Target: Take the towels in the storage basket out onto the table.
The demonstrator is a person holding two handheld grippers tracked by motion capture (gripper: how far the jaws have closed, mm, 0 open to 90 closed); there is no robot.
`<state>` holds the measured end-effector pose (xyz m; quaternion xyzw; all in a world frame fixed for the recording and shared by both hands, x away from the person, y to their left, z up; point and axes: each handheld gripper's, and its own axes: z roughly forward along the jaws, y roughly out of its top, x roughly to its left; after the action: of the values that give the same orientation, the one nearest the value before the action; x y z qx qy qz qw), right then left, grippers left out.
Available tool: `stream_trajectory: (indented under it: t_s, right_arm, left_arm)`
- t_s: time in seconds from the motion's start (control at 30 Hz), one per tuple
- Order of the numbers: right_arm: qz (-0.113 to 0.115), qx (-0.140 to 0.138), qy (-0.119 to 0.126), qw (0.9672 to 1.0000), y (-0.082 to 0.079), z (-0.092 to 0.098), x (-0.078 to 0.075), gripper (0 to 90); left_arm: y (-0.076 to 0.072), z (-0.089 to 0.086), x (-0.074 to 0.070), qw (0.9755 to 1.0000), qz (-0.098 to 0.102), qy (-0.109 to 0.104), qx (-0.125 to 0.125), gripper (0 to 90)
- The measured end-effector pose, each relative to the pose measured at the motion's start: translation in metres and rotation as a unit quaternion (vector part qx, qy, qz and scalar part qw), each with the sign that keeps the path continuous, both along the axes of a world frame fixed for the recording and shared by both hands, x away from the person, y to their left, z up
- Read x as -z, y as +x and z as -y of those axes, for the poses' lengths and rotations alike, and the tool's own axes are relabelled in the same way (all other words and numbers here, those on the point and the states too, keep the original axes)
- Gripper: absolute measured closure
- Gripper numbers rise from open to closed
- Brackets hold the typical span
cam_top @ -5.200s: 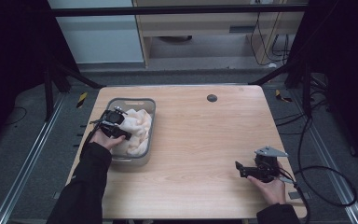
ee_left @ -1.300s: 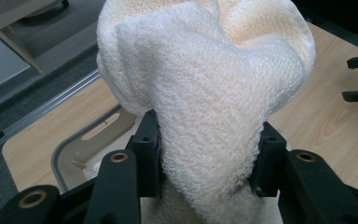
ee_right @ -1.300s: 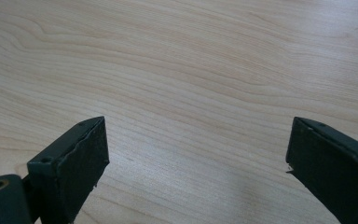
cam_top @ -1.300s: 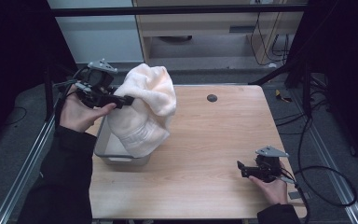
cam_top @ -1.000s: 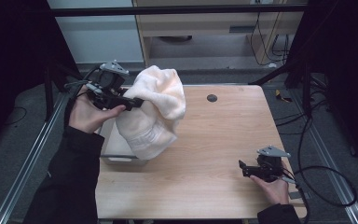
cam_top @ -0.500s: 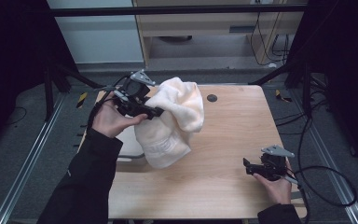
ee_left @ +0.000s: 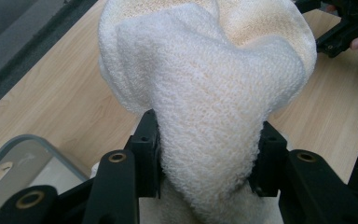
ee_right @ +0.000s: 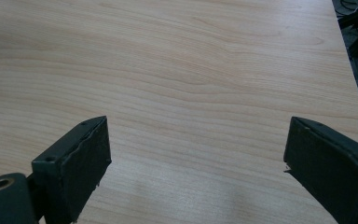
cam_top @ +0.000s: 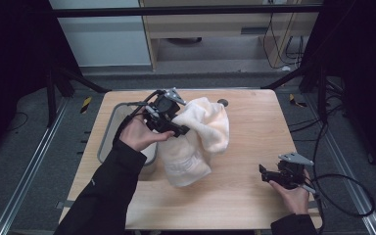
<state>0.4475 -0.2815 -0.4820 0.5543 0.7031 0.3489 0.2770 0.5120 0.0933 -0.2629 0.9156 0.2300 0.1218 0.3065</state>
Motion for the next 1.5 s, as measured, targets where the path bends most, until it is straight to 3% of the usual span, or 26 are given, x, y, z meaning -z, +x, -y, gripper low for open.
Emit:
stream_trajectory:
  t_s: [0.17, 0.37, 1.03, 1.5]
  right_arm:
    - [0.003, 0.003, -0.004, 1.0000, 0.000, 0.001, 0.000, 7.3]
    - [0.003, 0.004, -0.004, 1.0000, 0.000, 0.002, 0.001, 7.4]
    - [0.006, 0.004, -0.007, 0.9999, 0.001, 0.003, 0.003, 7.6]
    - [0.005, 0.002, -0.010, 0.9999, 0.001, 0.003, 0.004, 7.5]
  left_arm:
    - [0.001, 0.010, 0.017, 0.9999, -0.008, 0.005, 0.008, 54.0]
    - [0.004, 0.020, 0.039, 0.9992, -0.022, 0.026, 0.019, 53.8]
    - [0.003, 0.047, 0.087, 0.9974, -0.044, 0.037, 0.044, 51.8]
    - [0.003, 0.054, 0.118, 0.9959, -0.058, 0.040, 0.056, 47.5]
